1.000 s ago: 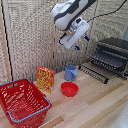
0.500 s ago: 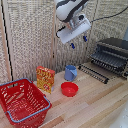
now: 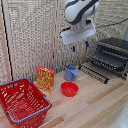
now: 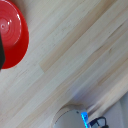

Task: Extend the gripper towards the oven tray handle. Grasp the handle and carefully pull the tray out of the oven. Move the gripper above the red bowl. Grab the red bowl gently. Lift the bowl and place it onto the oven tray.

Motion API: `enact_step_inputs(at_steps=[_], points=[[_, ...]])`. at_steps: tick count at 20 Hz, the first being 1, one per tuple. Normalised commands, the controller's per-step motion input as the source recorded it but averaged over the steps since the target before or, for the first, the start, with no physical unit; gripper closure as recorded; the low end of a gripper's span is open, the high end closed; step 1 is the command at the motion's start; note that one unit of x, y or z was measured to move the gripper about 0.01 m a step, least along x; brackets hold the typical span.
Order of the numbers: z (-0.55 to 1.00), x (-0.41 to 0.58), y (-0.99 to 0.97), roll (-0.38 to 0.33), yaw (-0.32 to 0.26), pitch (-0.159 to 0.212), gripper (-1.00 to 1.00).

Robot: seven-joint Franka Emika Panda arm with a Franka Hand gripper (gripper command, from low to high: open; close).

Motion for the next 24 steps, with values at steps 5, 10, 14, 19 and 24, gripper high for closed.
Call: enact_step_inputs(at_steps=[5,10,14,19,24], points=[[-0.7,-0.439,0.15,0.132,-0.099,-0.099,-1.0],[-0.69,-0.156,0.1,0.129,-0.112,-0.128,-1.0],[-0.68,-0.136,0.0,0.134,-0.099,-0.11,-1.0],[-0.6,-0.105,-0.01,0.129,-0.06,-0.071,-1.0],[-0.44,-0.04,-0.02,0.071,-0.009,-0.003,-1.0]])
